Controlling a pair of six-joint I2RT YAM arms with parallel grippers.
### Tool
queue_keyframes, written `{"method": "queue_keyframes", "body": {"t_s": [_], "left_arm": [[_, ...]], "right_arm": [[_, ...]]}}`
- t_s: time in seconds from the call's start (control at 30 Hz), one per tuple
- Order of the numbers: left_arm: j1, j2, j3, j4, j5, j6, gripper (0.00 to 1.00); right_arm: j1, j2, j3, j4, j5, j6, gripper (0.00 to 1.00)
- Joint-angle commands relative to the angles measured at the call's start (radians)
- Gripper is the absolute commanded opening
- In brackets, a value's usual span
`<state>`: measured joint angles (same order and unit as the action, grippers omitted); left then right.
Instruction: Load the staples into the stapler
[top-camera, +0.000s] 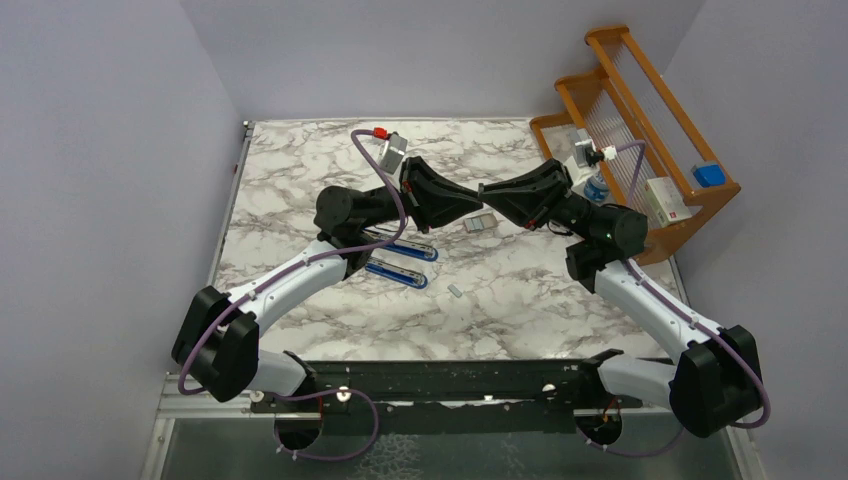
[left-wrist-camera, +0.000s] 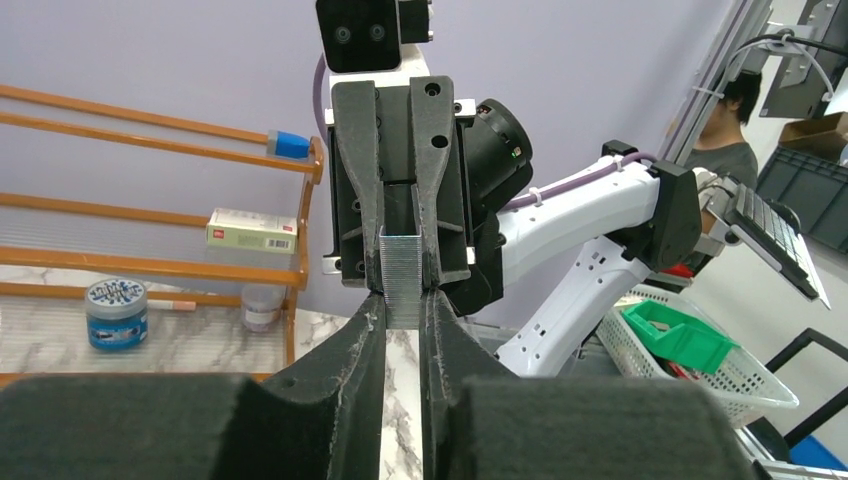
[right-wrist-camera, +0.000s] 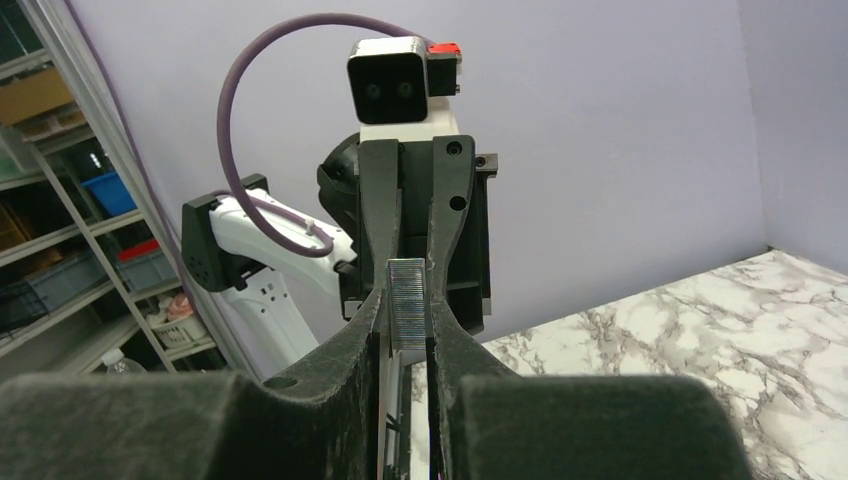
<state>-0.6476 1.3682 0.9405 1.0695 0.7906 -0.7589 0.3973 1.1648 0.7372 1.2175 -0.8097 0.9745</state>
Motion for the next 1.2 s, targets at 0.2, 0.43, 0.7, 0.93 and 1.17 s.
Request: {"method": "queue_keyframes", "body": {"t_s": [0.2,0.43,0.7,0.93,1.17], "left_arm": [[-0.004,0.011,0.026,0.03,-0.001,0.009,0.07],[-0.003,0.004,0.029,0.012,0.007,0.028,0.06],[0.06,-0.022,0.019,-0.134,0.107,0.116,0.03],[0.089,-0.102,0.023,-0.707,0.181,0.629,0.02],[0.069,-0.19,0.016,-1.239,0.06,1.281,0.02]], "right_arm": [[0.001,-0.003,0.007,0.022,-0.017,-0.008,0.18],[0.0,-0.032,0.011,0.022,0.012,-0.008,0.4],[0.0,-0.179,0.007,-0.171,0.125,-0.154,0.54],[0.0,-0.382,-0.045,-0.553,0.354,-0.373,0.57],[0.001,-0.462,-0.038,-0.762,0.405,-0.487,0.57]]}}
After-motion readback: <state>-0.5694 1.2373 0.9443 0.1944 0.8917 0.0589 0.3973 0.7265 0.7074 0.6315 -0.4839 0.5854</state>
